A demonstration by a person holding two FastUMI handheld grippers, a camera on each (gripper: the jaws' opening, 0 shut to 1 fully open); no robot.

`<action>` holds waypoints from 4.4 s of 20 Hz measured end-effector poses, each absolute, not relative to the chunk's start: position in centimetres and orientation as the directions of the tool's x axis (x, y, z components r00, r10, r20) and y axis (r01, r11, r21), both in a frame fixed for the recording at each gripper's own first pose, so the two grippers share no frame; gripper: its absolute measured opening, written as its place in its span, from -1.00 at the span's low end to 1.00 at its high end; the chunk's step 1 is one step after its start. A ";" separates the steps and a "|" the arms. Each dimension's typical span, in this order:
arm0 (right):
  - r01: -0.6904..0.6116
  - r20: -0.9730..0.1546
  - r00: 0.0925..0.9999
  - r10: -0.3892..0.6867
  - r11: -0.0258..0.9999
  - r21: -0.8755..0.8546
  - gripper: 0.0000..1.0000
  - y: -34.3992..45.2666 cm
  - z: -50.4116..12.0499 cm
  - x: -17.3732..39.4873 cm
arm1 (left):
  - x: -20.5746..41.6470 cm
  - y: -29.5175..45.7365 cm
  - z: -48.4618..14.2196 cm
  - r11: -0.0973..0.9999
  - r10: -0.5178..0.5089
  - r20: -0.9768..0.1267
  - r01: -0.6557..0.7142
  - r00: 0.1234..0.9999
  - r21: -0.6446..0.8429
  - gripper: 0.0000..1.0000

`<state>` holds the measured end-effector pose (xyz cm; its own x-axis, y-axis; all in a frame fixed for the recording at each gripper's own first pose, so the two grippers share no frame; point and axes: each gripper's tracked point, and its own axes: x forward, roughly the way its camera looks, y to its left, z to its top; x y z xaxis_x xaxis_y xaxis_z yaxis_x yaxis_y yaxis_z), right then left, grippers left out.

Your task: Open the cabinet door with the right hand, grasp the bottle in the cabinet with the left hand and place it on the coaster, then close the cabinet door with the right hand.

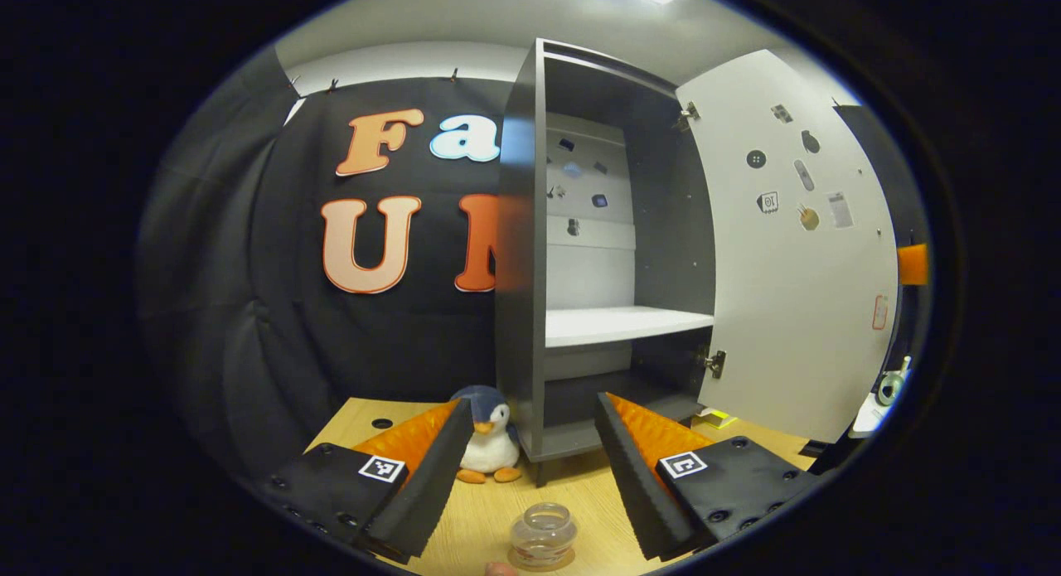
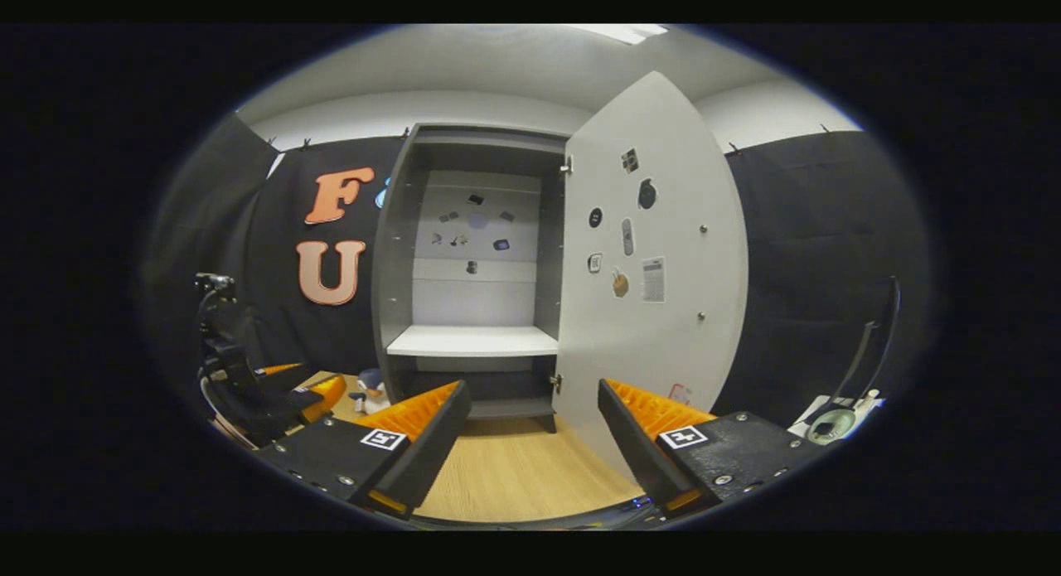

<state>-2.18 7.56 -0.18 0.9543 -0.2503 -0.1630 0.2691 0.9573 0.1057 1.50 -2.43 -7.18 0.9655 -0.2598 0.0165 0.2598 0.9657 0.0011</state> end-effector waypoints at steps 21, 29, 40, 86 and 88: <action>0.414 -0.149 0.898 -0.414 0.910 -0.036 0.91 -16.0 0.8 -5.3 | -1.7 -7.6 -0.1 0.983 -0.174 0.001 0.173 0.985 -0.055 0.91; 0.329 -0.136 0.935 -0.329 0.944 -0.023 0.74 -13.9 1.0 -4.5 | -3.5 -5.9 0.5 0.993 -0.119 0.011 0.119 0.993 -0.019 0.92; 0.170 -0.139 0.979 -0.151 0.976 0.137 0.71 -5.1 2.0 -2.2 | -3.8 -1.8 0.5 0.996 -0.074 0.014 0.074 0.997 -0.047 0.92; 0.070 -0.080 0.995 -0.054 0.976 0.208 0.91 20.5 2.5 27.0 | 10.0 8.1 -2.3 0.974 -0.220 0.014 0.220 0.975 -0.057 0.92; 0.073 -0.091 0.994 -0.054 0.974 0.217 0.90 20.6 2.1 27.7 | 10.2 8.2 -1.7 0.972 -0.228 0.022 0.229 0.973 -0.063 0.92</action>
<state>27.68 20.63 2.11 0.9944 -0.0539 -0.0912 0.0726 0.9736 0.2166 10.21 8.17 -1.68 0.9735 -0.2276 0.0225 0.2286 0.9715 -0.0627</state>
